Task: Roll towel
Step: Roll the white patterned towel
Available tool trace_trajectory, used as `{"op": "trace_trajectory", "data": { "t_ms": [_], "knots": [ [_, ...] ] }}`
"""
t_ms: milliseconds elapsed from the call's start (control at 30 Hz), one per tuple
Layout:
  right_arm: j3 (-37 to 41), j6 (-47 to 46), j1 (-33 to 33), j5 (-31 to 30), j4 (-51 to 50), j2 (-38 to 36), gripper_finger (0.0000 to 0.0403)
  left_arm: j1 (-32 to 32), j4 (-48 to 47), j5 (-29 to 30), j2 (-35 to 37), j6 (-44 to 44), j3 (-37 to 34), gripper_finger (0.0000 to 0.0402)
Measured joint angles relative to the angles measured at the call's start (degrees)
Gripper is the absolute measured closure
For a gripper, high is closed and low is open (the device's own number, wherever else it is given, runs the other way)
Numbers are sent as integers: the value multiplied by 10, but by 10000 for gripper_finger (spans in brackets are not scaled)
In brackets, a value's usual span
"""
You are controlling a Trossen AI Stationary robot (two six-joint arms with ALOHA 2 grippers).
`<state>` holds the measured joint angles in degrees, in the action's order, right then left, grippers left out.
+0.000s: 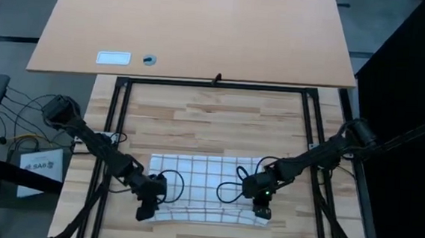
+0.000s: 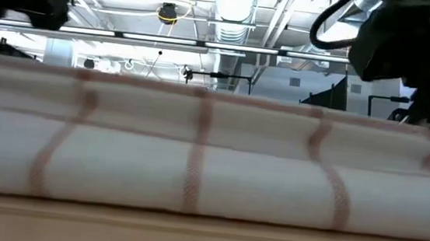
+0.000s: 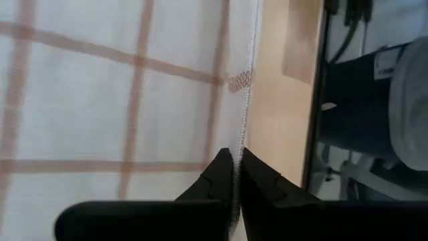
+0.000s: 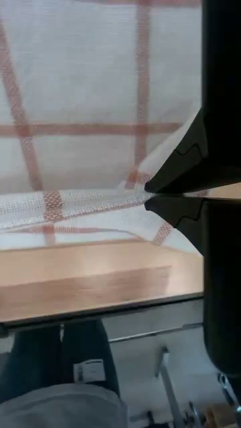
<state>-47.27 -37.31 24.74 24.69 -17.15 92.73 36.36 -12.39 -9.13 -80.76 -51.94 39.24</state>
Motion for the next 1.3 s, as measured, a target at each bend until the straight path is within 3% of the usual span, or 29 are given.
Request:
{"op": "trace_trajectory", "data": {
  "t_ms": [900,1100,1300],
  "knots": [
    [26,-15,-19,-9,-1,-30,403,-16,-3,7,1,28,0,401],
    [26,0,-28,-18,-11,-26,403,-23,-58,77,-2,50,0,401],
    [26,12,-41,-40,-22,-26,403,-33,-91,94,-2,63,0,395]
  ]
}}
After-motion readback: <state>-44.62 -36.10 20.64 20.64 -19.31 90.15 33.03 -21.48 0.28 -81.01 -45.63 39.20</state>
